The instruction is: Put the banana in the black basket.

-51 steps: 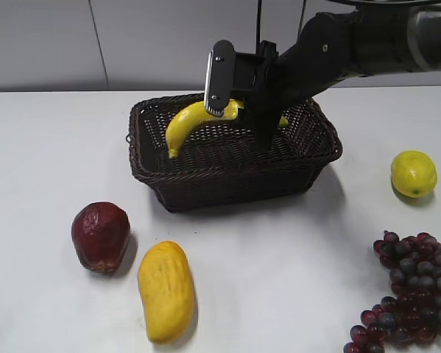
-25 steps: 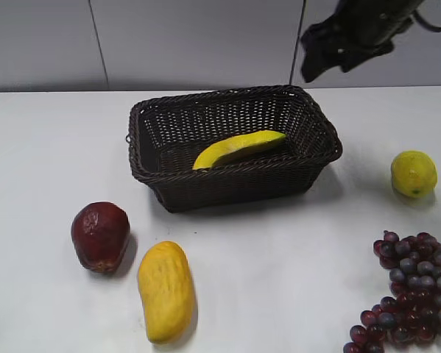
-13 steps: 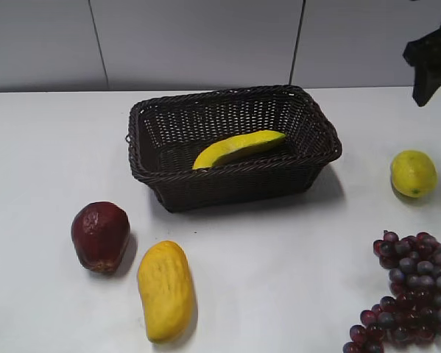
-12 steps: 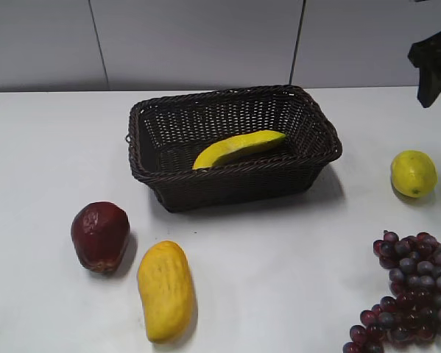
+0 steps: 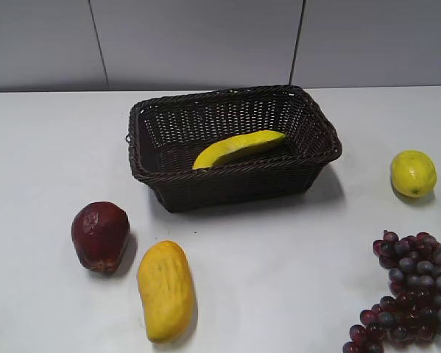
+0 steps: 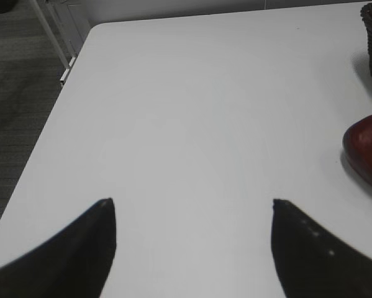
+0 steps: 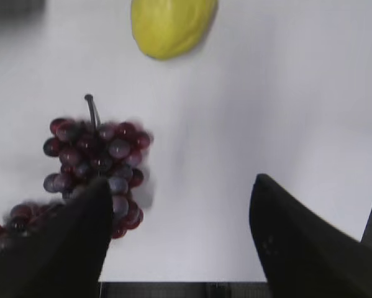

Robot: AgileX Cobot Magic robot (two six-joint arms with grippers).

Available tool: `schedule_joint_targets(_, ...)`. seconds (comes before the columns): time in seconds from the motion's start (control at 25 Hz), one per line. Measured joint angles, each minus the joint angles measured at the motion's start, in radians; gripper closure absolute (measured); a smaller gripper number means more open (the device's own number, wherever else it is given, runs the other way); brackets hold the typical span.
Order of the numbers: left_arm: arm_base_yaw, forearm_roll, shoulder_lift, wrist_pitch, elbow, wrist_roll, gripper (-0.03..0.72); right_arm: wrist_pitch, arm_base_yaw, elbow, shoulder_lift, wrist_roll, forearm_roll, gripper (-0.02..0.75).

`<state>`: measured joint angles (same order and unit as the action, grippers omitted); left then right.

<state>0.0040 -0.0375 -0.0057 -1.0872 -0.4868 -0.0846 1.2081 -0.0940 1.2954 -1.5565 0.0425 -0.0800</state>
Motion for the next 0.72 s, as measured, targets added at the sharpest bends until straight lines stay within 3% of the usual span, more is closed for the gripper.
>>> schedule_joint_targets(0.72, 0.000, 0.000, 0.000, 0.000, 0.000, 0.000, 0.111, -0.071, 0.000, -0.509, 0.512, -0.002, 0.024, 0.216)
